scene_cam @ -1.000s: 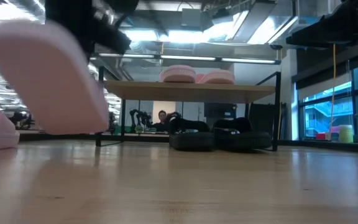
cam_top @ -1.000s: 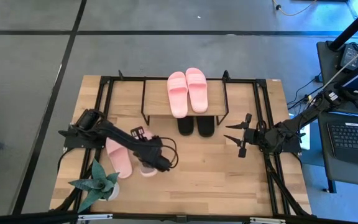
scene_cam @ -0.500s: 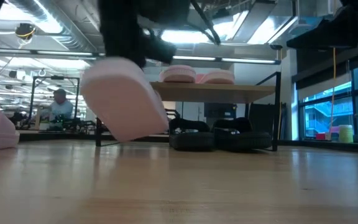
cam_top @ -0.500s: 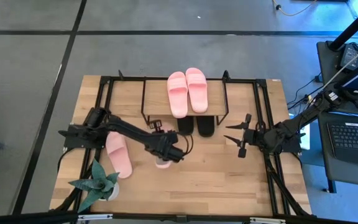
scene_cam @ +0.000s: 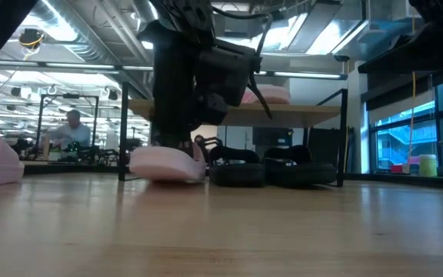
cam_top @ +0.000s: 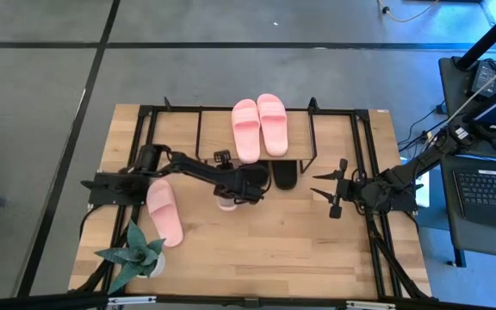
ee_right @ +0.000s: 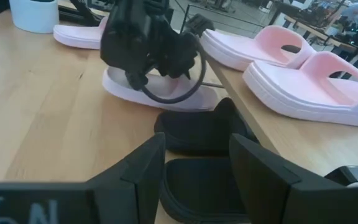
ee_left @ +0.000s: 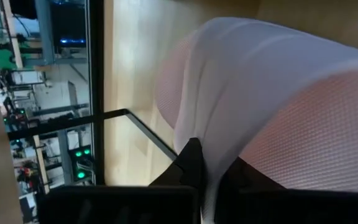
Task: Pick and place slides into the shelf
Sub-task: Put the pink slide under the shelf
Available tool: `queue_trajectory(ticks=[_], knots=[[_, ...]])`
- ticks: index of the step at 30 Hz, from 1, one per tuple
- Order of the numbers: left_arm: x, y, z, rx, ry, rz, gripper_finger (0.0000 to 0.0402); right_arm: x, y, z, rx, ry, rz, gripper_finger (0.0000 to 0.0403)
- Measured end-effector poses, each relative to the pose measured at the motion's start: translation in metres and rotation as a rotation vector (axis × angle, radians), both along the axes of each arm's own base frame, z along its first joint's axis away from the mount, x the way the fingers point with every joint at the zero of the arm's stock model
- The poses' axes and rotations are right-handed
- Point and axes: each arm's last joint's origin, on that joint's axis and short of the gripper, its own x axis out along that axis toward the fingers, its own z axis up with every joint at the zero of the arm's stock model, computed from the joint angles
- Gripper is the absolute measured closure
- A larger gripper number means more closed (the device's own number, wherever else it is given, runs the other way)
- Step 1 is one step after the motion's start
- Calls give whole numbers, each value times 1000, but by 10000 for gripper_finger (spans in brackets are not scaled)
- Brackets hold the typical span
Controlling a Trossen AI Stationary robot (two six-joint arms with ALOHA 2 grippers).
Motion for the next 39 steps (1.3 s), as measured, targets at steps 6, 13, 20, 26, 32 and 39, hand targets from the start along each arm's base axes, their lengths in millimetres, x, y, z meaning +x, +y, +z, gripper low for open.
queue_trajectory(ticks=[6,13,20,26,32,39], knots=[[3,8,0,60,-37,5,396,0,0,0,-2,1,0,221],[4,10,-1,20,-48,23,356,0,0,0,-1,2,0,221],[4,6,-1,12,-63,29,336,0,0,0,-1,2,-1,221],[4,4,-1,8,-71,35,290,0,0,0,0,1,-1,221],[3,1,10,19,-83,23,249,0,0,0,0,1,-1,221],[0,-15,43,-105,-132,9,244,0,0,0,26,-4,-9,221]])
